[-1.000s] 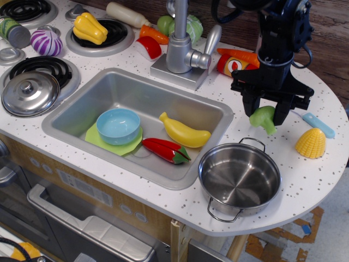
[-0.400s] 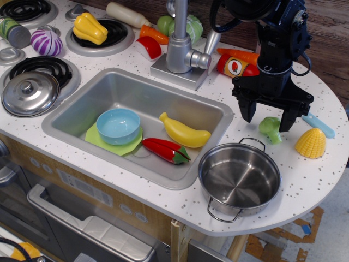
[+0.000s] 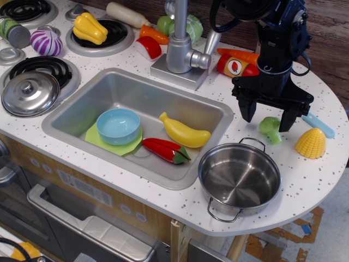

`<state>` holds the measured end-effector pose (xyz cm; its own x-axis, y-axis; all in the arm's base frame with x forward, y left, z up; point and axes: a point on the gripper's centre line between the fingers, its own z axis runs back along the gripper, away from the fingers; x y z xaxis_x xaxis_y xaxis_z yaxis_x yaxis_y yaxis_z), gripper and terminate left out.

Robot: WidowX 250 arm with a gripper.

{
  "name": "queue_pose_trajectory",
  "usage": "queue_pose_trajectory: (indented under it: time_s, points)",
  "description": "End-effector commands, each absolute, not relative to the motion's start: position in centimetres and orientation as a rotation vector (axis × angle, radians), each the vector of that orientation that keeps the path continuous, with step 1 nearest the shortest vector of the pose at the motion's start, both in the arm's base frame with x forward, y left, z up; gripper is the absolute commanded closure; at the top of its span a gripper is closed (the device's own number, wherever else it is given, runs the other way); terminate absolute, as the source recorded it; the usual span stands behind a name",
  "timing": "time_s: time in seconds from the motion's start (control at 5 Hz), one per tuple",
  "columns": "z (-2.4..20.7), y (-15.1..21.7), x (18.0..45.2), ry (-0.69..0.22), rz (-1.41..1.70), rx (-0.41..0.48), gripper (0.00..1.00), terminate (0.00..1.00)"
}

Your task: Take broccoli out of pan

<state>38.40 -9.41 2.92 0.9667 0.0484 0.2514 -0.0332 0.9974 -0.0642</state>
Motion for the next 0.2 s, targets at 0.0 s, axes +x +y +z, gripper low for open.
queue_pose_trajectory:
  time_s: [0.0]
  points:
    - [4.28, -9.49, 38.87, -0.298, 0.025, -0.069, 0.0, 1.0]
